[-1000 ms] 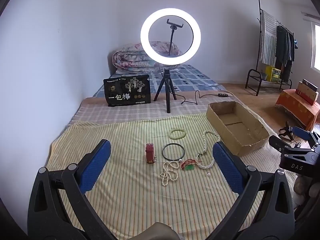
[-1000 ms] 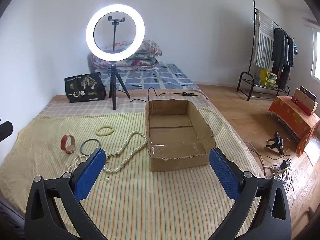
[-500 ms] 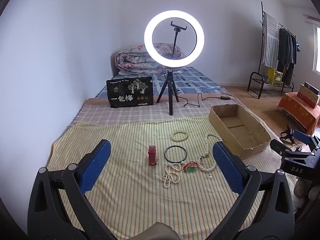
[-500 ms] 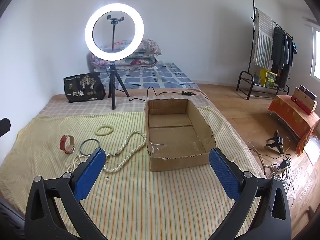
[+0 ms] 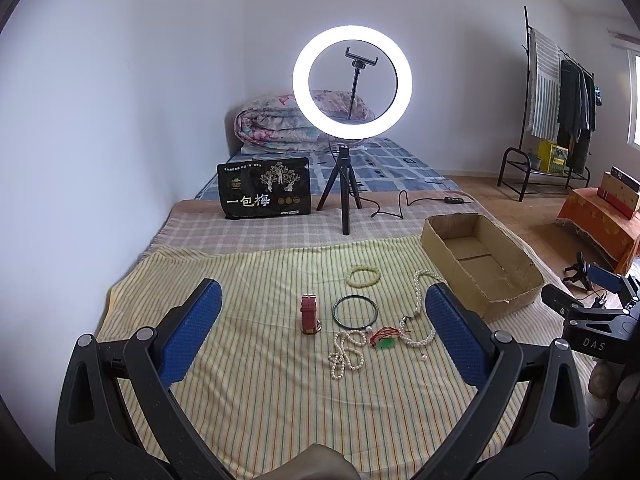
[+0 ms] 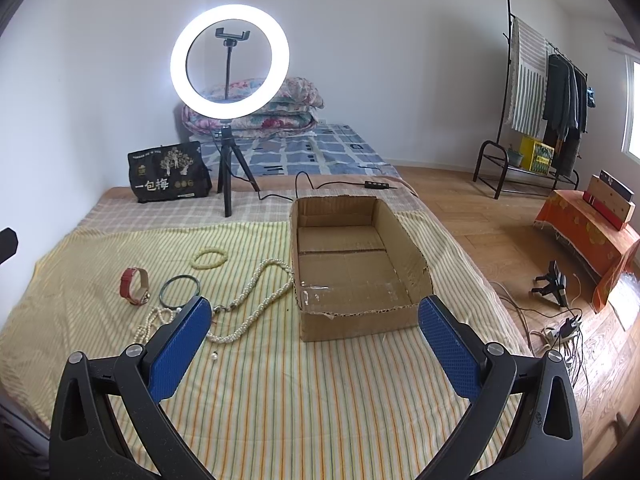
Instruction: Organize jewelry
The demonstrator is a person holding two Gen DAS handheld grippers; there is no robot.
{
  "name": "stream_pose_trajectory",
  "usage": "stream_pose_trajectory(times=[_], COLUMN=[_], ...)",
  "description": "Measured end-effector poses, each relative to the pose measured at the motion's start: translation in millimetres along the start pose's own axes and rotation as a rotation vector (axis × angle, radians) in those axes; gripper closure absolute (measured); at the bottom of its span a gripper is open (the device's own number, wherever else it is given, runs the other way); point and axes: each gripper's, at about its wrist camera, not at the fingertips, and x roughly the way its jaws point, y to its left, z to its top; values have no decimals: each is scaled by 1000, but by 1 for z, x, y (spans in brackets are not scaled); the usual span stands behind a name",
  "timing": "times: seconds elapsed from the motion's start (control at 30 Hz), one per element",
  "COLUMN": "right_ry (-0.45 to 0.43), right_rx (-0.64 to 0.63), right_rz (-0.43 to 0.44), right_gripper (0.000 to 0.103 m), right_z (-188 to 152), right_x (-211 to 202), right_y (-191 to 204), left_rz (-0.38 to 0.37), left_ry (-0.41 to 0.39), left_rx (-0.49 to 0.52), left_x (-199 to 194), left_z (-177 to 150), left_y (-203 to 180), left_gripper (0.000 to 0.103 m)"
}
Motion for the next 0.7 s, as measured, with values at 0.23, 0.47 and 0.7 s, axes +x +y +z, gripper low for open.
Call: stream_pose_trajectory(times=[0.23,0.47,0.7], right_ry=[5,6,8], right_rx=[-2,-1,-1], right_rz=[5,5,8], right_gripper=[1,1,1], right_z=[-1,0,0], right_x=[1,1,1], right_y=[2,2,2], left_rz=[2,2,2], left_ry=[-4,-5,-6], left_rx=[2,2,1], left_x=[-1,0,-1], left_z=[0,0,0], left_y=[-2,-2,-2], left_gripper=[0,0,0])
